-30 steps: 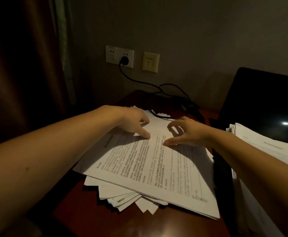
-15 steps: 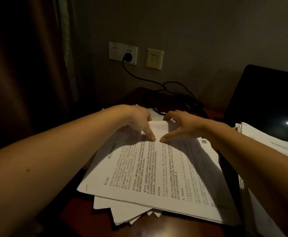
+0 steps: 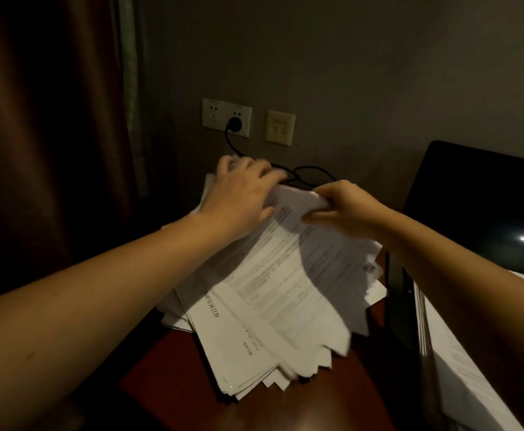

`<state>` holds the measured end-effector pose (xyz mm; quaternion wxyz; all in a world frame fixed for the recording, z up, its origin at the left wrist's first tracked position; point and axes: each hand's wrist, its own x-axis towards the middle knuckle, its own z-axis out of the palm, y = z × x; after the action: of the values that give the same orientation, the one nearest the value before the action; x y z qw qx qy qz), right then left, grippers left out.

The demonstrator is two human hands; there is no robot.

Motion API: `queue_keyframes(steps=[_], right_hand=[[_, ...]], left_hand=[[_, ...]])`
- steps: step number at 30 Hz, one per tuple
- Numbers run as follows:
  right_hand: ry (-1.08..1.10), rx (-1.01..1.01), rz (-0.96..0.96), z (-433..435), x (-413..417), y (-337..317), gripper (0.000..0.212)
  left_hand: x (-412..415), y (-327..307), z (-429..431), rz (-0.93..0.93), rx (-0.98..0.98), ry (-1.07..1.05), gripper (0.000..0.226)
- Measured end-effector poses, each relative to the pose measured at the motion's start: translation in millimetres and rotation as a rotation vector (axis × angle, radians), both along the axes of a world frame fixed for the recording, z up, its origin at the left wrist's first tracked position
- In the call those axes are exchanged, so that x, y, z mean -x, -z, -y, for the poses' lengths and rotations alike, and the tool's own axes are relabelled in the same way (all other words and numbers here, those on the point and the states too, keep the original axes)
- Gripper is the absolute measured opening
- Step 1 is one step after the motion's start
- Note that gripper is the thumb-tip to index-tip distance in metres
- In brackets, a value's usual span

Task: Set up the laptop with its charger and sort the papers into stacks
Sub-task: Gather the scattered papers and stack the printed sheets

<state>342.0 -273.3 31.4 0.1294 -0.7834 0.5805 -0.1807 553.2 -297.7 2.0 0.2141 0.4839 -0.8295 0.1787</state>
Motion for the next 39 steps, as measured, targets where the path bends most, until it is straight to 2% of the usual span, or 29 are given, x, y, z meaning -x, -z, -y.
queue_keyframes(steps=[2, 3, 6, 8, 10, 11, 12, 13, 14, 15, 17, 19, 24, 28, 31, 35, 39], right_hand=[[0.060, 0.001, 0.222, -9.1, 14.0, -7.1, 0.015], [0.093, 0.003, 0.328, -14.6, 20.2, -9.2, 0.017], [0.176, 0.027, 0.592, -30.2, 35.7, -11.4, 0.013], [0.231, 0.024, 0.752, -40.3, 43.1, -10.7, 0.012], [0.286, 0.024, 0.880, -49.4, 48.3, -9.1, 0.016], [0.305, 0.030, 0.940, -53.5, 49.0, -7.5, 0.018], [0.312, 0.039, 1.003, -57.1, 48.9, -6.0, 0.019], [0.308, 0.046, 1.068, -60.2, 48.8, -4.1, 0.019], [0.297, 0.052, 1.119, -63.3, 48.2, -3.1, 0.019], [0.287, 0.057, 1.137, -66.0, 48.5, -2.0, 0.018], [0.267, 0.075, 1.072, -70.5, 50.6, -2.2, 0.017], [0.257, 0.127, 0.984, -73.9, 53.0, -3.7, 0.021], [0.268, 0.157, 0.941, -78.3, 46.1, 8.5, 0.035], [0.232, 0.190, 0.938, -80.2, 35.2, 19.2, 0.028], [0.235, 0.262, 1.011, -79.5, 31.3, 16.1, 0.037], [0.256, 0.278, 0.951, -78.3, 31.0, 28.4, 0.059], [0.260, 0.184, 0.962, -73.5, 33.2, 44.5, 0.061]], left_hand=[[-2.6, 0.2, -0.5, -0.084, -0.021, -0.097, 0.094], [-3.7, 1.2, -3.0, -0.139, -0.050, -0.135, 0.103], [-4.2, 10.7, -6.0, -0.415, -0.227, -0.203, 0.110], [-1.5, 16.0, -7.0, -0.719, -0.429, -0.218, 0.105], [3.3, 12.5, -13.4, -1.100, -0.694, -0.178, 0.097], [5.8, 8.6, -18.5, -1.275, -0.830, -0.108, 0.086], [7.5, 4.4, -23.1, -1.397, -0.956, 0.006, 0.065], [9.4, -0.1, -27.8, -1.450, -1.028, 0.116, 0.042], [10.6, -4.9, -31.9, -1.454, -1.033, 0.192, 0.027], [11.0, -9.1, -35.1, -1.442, -0.978, 0.232, 0.022], [12.4, -16.7, -35.7, -1.434, -0.794, 0.255, 0.020], [13.6, -22.3, -36.5, -1.464, -0.697, 0.275, 0.015], [25.2, -1.0, -47.5, -1.356, -0.621, 0.202, 0.020], [38.8, 16.4, -59.7, -1.421, -0.487, 0.139, 0.012], [41.3, 11.6, -66.9, -1.435, -0.386, 0.195, 0.013], [40.6, 25.1, -72.5, -1.446, -0.428, 0.170, 0.022], [39.0, 37.7, -69.1, -1.443, -0.532, 0.137, 0.020]])
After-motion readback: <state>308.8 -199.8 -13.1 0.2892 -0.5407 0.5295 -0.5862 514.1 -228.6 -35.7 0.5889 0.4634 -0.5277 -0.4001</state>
